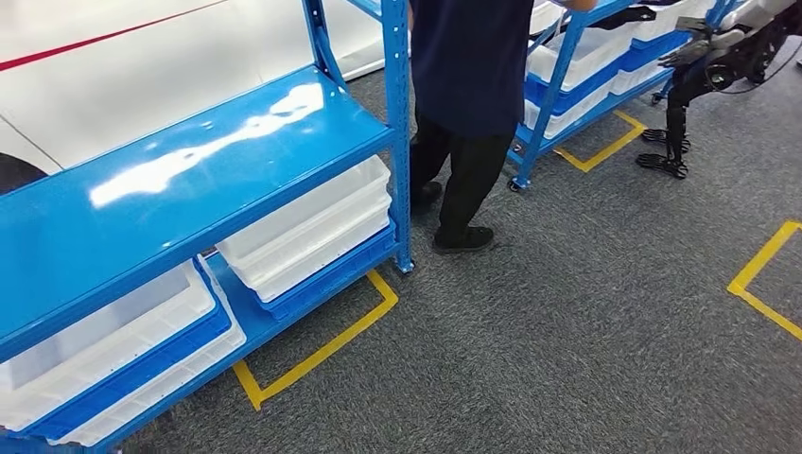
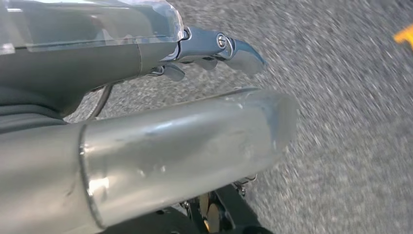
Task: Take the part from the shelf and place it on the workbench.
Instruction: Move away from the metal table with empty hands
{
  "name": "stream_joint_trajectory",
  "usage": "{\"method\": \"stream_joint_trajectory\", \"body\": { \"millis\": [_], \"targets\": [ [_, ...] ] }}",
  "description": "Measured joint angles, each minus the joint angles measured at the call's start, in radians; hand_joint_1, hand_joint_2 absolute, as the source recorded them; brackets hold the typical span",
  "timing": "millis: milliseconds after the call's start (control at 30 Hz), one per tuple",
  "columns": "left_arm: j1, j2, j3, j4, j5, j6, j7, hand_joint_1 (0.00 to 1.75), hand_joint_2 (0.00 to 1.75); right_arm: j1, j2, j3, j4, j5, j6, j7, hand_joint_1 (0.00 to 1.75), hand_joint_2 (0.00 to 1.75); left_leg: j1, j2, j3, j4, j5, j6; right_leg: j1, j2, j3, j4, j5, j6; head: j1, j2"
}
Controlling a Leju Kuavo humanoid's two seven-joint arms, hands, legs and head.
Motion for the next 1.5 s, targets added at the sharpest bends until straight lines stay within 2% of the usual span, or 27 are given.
{"method": "stream_joint_trajectory", "body": {
  "millis": [67, 100, 200, 267, 333, 400, 433, 500, 567, 633, 700, 767, 833, 900, 933, 967, 1000, 1100, 1133, 1200, 1233, 1300, 1333, 1400, 1433, 1467, 1500],
  "targets": [
    [-0.001, 0.000, 0.000, 0.000, 0.000, 0.000, 0.000, 0.00, 0.00, 0.000, 0.001, 0.000, 0.000, 0.000, 0.000, 0.001, 0.00, 0.00, -0.007, 0.037, 0.074, -0.130, 0.042, 0.012, 0.003, -0.020, 0.001, 0.007, -0.006, 0.007, 0.000, 0.000],
    [-0.002, 0.000, 0.000, 0.000, 0.000, 0.000, 0.000, 0.00, 0.00, -0.001, 0.001, 0.000, 0.000, 0.000, 0.000, 0.002, 0.00, 0.00, -0.011, 0.050, 0.091, -0.165, 0.050, 0.019, 0.005, -0.029, 0.002, 0.010, -0.008, 0.012, 0.000, 0.000],
    [0.000, 0.000, -0.001, 0.000, -0.001, -0.002, 0.002, 0.00, 0.00, -0.006, 0.002, 0.000, 0.000, 0.000, 0.001, 0.004, 0.00, 0.00, -0.012, 0.032, 0.094, -0.183, 0.057, 0.034, 0.004, -0.048, 0.009, 0.008, -0.010, 0.026, 0.001, 0.000],
    [0.000, -0.001, -0.001, 0.000, -0.002, -0.003, 0.003, 0.00, 0.00, -0.007, 0.002, 0.000, 0.000, 0.000, 0.002, 0.004, 0.00, 0.00, -0.005, 0.012, 0.099, -0.196, 0.069, 0.045, 0.001, -0.011, 0.001, 0.037, -0.037, 0.036, 0.001, 0.000],
    [-0.002, -0.002, -0.001, 0.000, -0.003, -0.006, 0.003, 0.00, 0.00, -0.005, 0.000, -0.002, 0.000, 0.000, 0.003, 0.006, 0.00, 0.00, -0.001, -0.007, 0.097, -0.201, 0.076, 0.053, -0.006, 0.050, -0.043, 0.140, -0.100, 0.044, 0.003, 0.000],
    [-0.003, -0.002, -0.002, 0.000, -0.006, -0.011, 0.005, 0.00, 0.00, -0.003, -0.002, -0.006, 0.000, 0.000, 0.003, 0.011, 0.00, 0.00, -0.001, -0.031, 0.091, -0.197, 0.078, 0.055, -0.010, 0.072, -0.095, 0.250, -0.143, 0.048, 0.003, 0.000],
    [-0.003, -0.002, -0.003, 0.000, -0.008, -0.013, 0.007, 0.00, 0.00, -0.002, -0.003, -0.007, 0.000, 0.000, 0.003, 0.014, 0.00, 0.00, -0.001, -0.045, 0.090, -0.194, 0.077, 0.054, -0.012, 0.075, -0.102, 0.265, -0.136, 0.050, 0.003, 0.000],
    [-0.001, -0.003, -0.004, 0.000, -0.011, -0.018, 0.013, 0.00, 0.00, -0.001, -0.004, -0.009, 0.000, 0.000, 0.003, 0.019, 0.00, 0.00, 0.001, -0.075, 0.088, -0.186, 0.075, 0.049, -0.018, 0.086, -0.065, 0.183, -0.070, 0.052, 0.003, 0.000],
    [-0.002, -0.004, -0.006, 0.000, -0.012, -0.020, 0.016, 0.00, 0.00, 0.001, -0.006, -0.010, 0.000, 0.000, 0.003, 0.023, 0.00, 0.00, 0.003, -0.100, 0.083, -0.176, 0.071, 0.038, -0.023, 0.136, -0.014, 0.067, -0.021, 0.052, 0.003, 0.000],
    [-0.002, -0.004, -0.008, 0.000, -0.013, -0.020, 0.017, 0.00, 0.00, 0.002, -0.006, -0.012, 0.000, 0.000, 0.003, 0.025, 0.00, 0.00, 0.004, -0.120, 0.072, -0.171, 0.073, 0.023, -0.022, 0.167, -0.001, 0.028, -0.016, 0.047, 0.002, 0.000],
    [0.000, -0.004, -0.009, 0.000, -0.013, -0.020, 0.018, 0.00, 0.00, 0.001, -0.006, -0.013, 0.000, 0.000, 0.004, 0.025, 0.00, 0.00, 0.007, -0.135, 0.064, -0.173, 0.078, 0.008, -0.018, 0.147, -0.003, 0.025, -0.011, 0.036, 0.001, 0.000],
    [0.001, -0.003, -0.010, 0.000, -0.013, -0.020, 0.018, 0.00, 0.00, 0.002, -0.006, -0.014, 0.000, 0.000, 0.005, 0.026, 0.00, 0.00, 0.006, -0.098, 0.050, -0.148, 0.061, 0.002, -0.019, 0.120, -0.001, 0.018, -0.007, 0.018, 0.001, 0.000],
    [-0.001, -0.004, -0.012, 0.000, -0.013, -0.020, 0.018, 0.00, 0.00, 0.004, -0.006, -0.014, 0.000, 0.000, 0.007, 0.027, 0.00, 0.00, 0.003, -0.040, 0.003, -0.047, 0.003, -0.001, -0.016, 0.088, -0.002, 0.014, -0.005, 0.005, 0.000, 0.000],
    [-0.003, -0.004, -0.014, 0.000, -0.014, -0.021, 0.019, 0.00, 0.00, 0.007, -0.006, -0.015, 0.000, 0.000, 0.007, 0.027, 0.00, 0.00, 0.003, -0.021, -0.056, 0.083, -0.053, -0.003, -0.008, 0.054, -0.004, 0.014, -0.007, 0.000, -0.001, 0.000],
    [-0.002, -0.004, -0.015, 0.000, -0.015, -0.021, 0.020, 0.00, 0.00, 0.007, -0.006, -0.015, 0.000, 0.000, 0.007, 0.027, 0.00, 0.00, 0.003, -0.018, -0.067, 0.113, -0.059, -0.002, -0.005, 0.039, -0.004, 0.015, -0.007, -0.002, -0.001, 0.000],
    [0.000, -0.004, -0.015, 0.000, -0.014, -0.021, 0.021, 0.00, 0.00, 0.007, -0.006, -0.016, 0.000, 0.001, 0.007, 0.028, 0.00, 0.00, 0.002, -0.015, -0.058, 0.103, -0.044, 0.000, -0.002, 0.025, -0.003, 0.015, -0.008, -0.002, -0.001, 0.000],
    [0.002, -0.004, -0.016, 0.000, -0.014, -0.022, 0.022, 0.00, 0.00, 0.006, -0.006, -0.016, 0.000, 0.001, 0.007, 0.028, 0.00, 0.00, 0.000, -0.008, -0.028, 0.054, -0.015, 0.004, 0.000, 0.013, -0.001, 0.015, -0.009, -0.003, -0.001, 0.000],
    [0.000, -0.002, -0.017, 0.000, -0.014, -0.024, 0.023, 0.00, 0.00, 0.005, -0.006, -0.017, 0.000, 0.001, 0.008, 0.030, 0.00, 0.00, -0.015, 0.053, 0.072, -0.137, 0.054, 0.028, 0.007, -0.020, 0.006, 0.017, -0.015, 0.004, 0.000, 0.000],
    [-0.001, -0.002, -0.018, 0.000, -0.014, -0.025, 0.023, 0.00, 0.00, 0.005, -0.006, -0.017, 0.000, 0.000, 0.009, 0.030, 0.00, 0.00, -0.020, 0.064, 0.082, -0.162, 0.057, 0.033, 0.008, -0.030, 0.007, 0.017, -0.016, 0.008, 0.000, 0.000],
    [0.000, -0.001, -0.018, 0.000, -0.014, -0.028, 0.023, 0.00, 0.00, 0.001, -0.006, -0.018, 0.000, 0.000, 0.011, 0.030, 0.00, 0.00, -0.023, 0.048, 0.081, -0.171, 0.060, 0.040, 0.008, -0.048, 0.012, 0.014, -0.017, 0.017, 0.000, 0.000],
    [0.002, -0.002, -0.018, 0.000, -0.014, -0.030, 0.023, 0.00, 0.00, 0.000, -0.006, -0.019, 0.000, 0.000, 0.011, 0.031, 0.00, 0.00, -0.020, 0.037, 0.083, -0.178, 0.066, 0.044, 0.007, -0.041, 0.014, 0.016, -0.020, 0.024, 0.000, 0.000],
    [0.003, -0.003, -0.018, 0.000, -0.014, -0.032, 0.024, 0.00, 0.00, -0.001, -0.007, -0.022, 0.000, 0.001, 0.012, 0.032, 0.00, 0.00, -0.012, 0.017, 0.088, -0.191, 0.078, 0.054, 0.003, 0.011, -0.001, 0.058, -0.054, 0.035, 0.000, 0.000],
    [0.002, -0.003, -0.018, 0.000, -0.014, -0.033, 0.025, 0.00, 0.00, 0.000, -0.008, -0.023, 0.000, 0.001, 0.012, 0.033, 0.00, 0.00, -0.010, 0.008, 0.087, -0.194, 0.083, 0.057, 0.000, 0.044, -0.024, 0.109, -0.085, 0.039, 0.000, 0.000],
    [-0.001, -0.003, -0.018, 0.000, -0.014, -0.034, 0.026, 0.00, 0.00, 0.003, -0.010, -0.025, 0.000, 0.002, 0.012, 0.034, 0.00, 0.00, -0.009, -0.014, 0.082, -0.193, 0.086, 0.061, -0.006, 0.073, -0.084, 0.232, -0.142, 0.045, 0.000, 0.000],
    [-0.001, -0.003, -0.018, 0.000, -0.014, -0.035, 0.026, 0.00, 0.00, 0.004, -0.011, -0.025, 0.000, 0.003, 0.012, 0.035, 0.00, 0.00, -0.009, -0.027, 0.081, -0.192, 0.087, 0.061, -0.009, 0.076, -0.102, 0.269, -0.147, 0.048, 0.000, 0.000],
    [0.000, -0.003, -0.018, 0.000, -0.014, -0.036, 0.026, 0.00, 0.00, 0.005, -0.012, -0.026, 0.000, 0.003, 0.013, 0.035, 0.00, 0.00, -0.008, -0.042, 0.080, -0.189, 0.086, 0.060, -0.012, 0.077, -0.104, 0.269, -0.132, 0.050, 0.000, 0.000],
    [0.001, -0.003, -0.018, 0.000, -0.014, -0.037, 0.026, 0.00, 0.00, 0.005, -0.013, -0.026, 0.000, 0.003, 0.013, 0.035, 0.00, 0.00, -0.007, -0.056, 0.080, -0.185, 0.086, 0.058, -0.016, 0.080, -0.088, 0.233, -0.099, 0.053, 0.000, 0.000]
  ]
}}
